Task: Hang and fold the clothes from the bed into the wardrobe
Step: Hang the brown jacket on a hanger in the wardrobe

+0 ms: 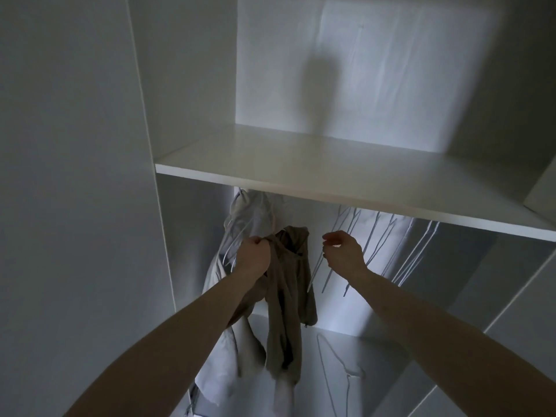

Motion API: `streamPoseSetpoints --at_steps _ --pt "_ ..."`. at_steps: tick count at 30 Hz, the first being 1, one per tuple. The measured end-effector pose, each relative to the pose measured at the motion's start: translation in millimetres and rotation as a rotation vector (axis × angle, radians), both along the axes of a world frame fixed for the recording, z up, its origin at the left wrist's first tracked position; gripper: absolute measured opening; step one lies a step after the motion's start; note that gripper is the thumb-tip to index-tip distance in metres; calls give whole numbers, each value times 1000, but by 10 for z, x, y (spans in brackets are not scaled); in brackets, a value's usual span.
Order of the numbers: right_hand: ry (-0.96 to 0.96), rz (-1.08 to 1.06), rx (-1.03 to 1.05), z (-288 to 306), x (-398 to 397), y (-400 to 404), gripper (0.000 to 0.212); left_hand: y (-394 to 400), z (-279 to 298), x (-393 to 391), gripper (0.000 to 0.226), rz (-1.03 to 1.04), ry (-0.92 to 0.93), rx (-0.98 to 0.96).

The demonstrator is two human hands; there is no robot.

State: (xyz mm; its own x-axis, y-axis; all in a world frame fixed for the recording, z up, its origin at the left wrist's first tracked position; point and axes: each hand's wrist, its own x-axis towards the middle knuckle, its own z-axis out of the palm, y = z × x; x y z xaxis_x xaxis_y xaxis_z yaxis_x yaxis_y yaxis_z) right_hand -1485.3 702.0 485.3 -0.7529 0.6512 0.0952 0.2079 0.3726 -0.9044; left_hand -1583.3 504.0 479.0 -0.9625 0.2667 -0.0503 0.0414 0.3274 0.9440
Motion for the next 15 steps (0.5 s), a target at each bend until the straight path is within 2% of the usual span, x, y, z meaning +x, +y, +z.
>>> streamPoseSetpoints --at_steps 7,11,13,15 --pt "-173 141 -11 77 -773 -349 33 -685 -383 171 26 50 -29 60" --pt "-306 249 -67 -35 -1175 -752 57 -1092 -406 246 26 84 27 23" --pt "-333 264 -116 -113 -1327 -971 77 -1288 -424 262 27 105 63 -28" --pt "-349 277 -152 -179 -1431 -1166 86 -1449 -456 261 28 108 61 -50"
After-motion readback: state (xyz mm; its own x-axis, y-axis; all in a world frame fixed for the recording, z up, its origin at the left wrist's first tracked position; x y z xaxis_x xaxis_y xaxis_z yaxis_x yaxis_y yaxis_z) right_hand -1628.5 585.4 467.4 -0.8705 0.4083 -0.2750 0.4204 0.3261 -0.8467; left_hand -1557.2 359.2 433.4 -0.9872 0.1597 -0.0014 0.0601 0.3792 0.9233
